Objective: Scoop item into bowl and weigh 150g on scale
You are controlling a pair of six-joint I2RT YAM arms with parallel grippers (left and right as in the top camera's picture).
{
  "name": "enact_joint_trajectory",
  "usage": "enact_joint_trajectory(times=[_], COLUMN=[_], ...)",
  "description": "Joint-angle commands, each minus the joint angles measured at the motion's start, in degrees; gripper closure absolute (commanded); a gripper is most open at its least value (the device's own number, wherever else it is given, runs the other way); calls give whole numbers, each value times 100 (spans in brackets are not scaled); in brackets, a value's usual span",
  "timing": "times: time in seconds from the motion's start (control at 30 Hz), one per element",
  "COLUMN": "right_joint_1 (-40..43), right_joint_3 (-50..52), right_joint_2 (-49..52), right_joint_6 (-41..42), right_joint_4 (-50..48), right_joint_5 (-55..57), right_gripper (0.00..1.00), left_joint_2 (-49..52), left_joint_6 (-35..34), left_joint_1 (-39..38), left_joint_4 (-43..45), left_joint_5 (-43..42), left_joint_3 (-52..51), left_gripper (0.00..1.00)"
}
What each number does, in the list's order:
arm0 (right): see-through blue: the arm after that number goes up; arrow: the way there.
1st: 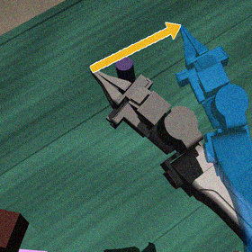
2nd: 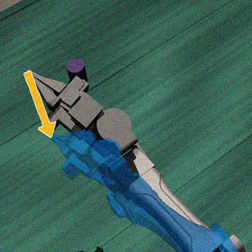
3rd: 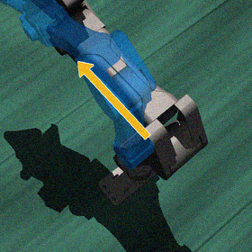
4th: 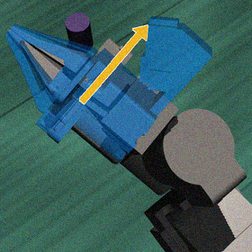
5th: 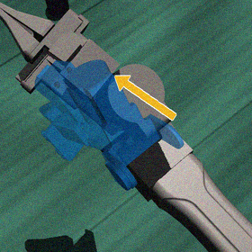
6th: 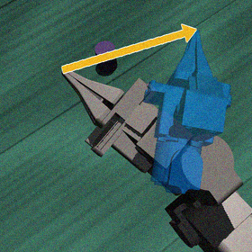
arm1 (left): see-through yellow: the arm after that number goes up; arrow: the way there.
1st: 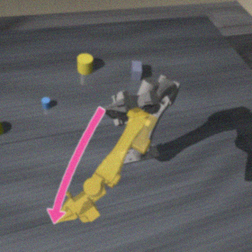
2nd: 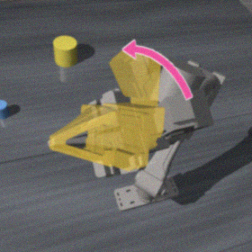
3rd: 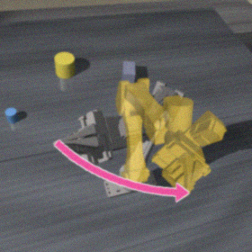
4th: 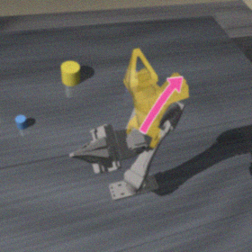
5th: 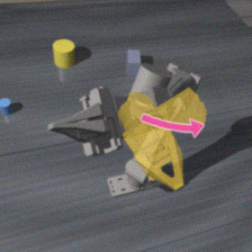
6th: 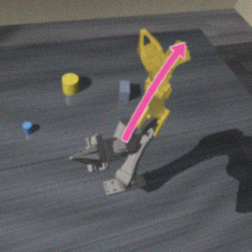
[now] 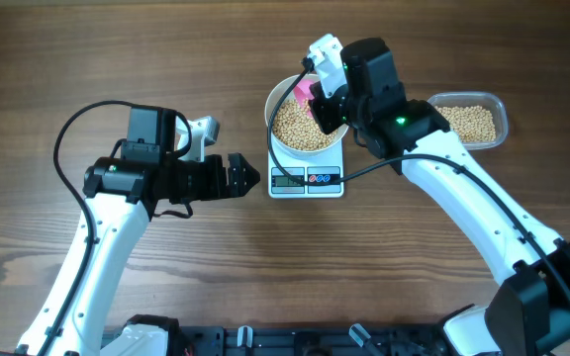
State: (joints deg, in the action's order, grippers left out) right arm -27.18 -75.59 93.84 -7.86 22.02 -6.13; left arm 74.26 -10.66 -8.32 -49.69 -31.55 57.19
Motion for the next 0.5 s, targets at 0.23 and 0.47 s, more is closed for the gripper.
enact_joint_trajectory(times=[0.23, 0.47], right_joint_1=[125, 494], right_joint_3=[-103, -103], right_joint_2=[-170, -173], right_joint_6=[758, 1394], right_joint_4=[-26, -28], right_joint_5=[9, -1012], right_gripper=[96, 96], left_joint_2=[-9, -9], left_joint_6=[-11, -11], left_joint_1=[-22, -22], left_joint_4=[17, 17], left_joint_5=[-70, -70], left_joint_3=[129, 129], left_gripper=[0, 0])
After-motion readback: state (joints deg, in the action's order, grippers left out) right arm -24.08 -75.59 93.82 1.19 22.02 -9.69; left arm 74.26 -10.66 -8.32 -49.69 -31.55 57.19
